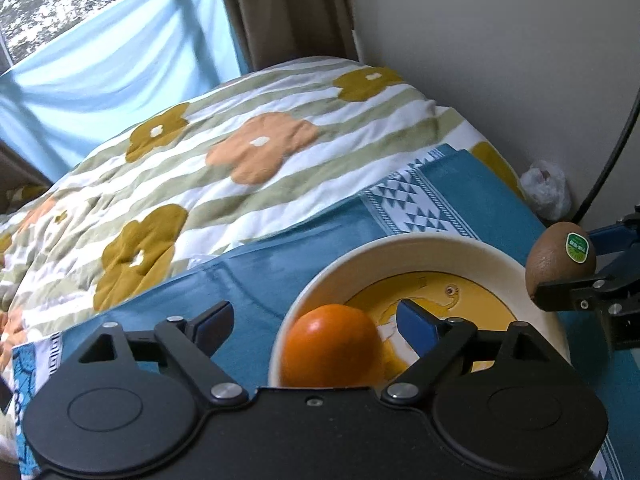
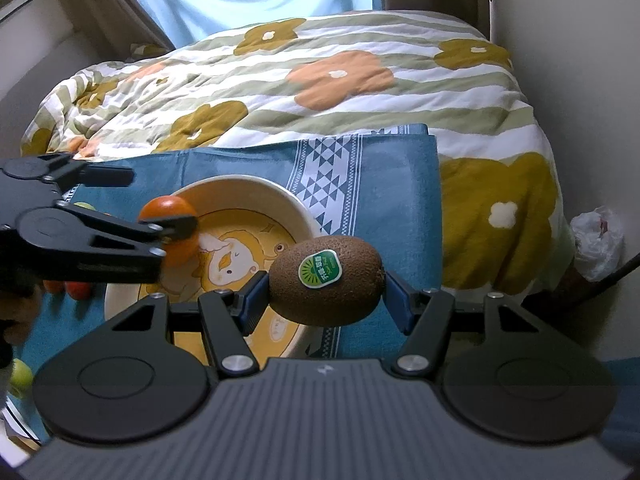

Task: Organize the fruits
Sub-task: 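Lower the kiwi into the bowl and open the right tool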

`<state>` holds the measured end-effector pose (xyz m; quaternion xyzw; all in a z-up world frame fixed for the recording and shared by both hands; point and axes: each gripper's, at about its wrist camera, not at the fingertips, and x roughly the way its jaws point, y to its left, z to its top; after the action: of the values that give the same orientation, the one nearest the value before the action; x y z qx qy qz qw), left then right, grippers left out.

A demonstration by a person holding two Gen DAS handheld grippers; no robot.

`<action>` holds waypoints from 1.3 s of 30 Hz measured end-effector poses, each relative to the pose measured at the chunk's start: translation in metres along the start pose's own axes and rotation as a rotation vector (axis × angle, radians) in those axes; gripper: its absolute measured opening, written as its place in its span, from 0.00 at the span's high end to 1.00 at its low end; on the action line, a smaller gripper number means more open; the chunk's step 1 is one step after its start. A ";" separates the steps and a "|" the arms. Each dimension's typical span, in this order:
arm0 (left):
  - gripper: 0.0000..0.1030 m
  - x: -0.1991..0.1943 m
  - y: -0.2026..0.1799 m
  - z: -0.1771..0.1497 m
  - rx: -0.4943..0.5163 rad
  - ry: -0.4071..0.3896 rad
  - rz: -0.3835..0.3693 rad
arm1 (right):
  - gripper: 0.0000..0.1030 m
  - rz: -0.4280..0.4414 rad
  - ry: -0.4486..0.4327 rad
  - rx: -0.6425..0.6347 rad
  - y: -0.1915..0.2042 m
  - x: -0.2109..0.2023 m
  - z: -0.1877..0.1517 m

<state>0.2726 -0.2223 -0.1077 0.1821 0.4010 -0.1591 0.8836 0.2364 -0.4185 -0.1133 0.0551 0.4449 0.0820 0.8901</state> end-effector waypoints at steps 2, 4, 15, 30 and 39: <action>0.11 -0.006 0.006 -0.003 -0.014 0.001 0.005 | 0.26 0.004 0.000 -0.007 0.003 0.001 0.001; 0.11 -0.014 0.012 -0.006 -0.036 0.000 0.009 | 0.26 0.011 -0.001 -0.016 0.006 0.002 0.003; 0.11 -0.051 0.042 -0.030 -0.183 0.019 0.059 | 0.26 0.058 0.002 -0.130 0.036 0.024 0.020; 0.11 -0.077 0.059 -0.048 -0.276 0.023 0.089 | 0.01 0.051 -0.040 -0.303 0.068 0.049 0.021; 0.11 -0.116 0.060 -0.059 -0.309 -0.027 0.112 | 0.00 0.027 -0.038 -0.212 0.062 0.023 0.013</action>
<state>0.1874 -0.1267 -0.0432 0.0641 0.3982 -0.0486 0.9138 0.2540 -0.3534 -0.1130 -0.0322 0.4160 0.1394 0.8981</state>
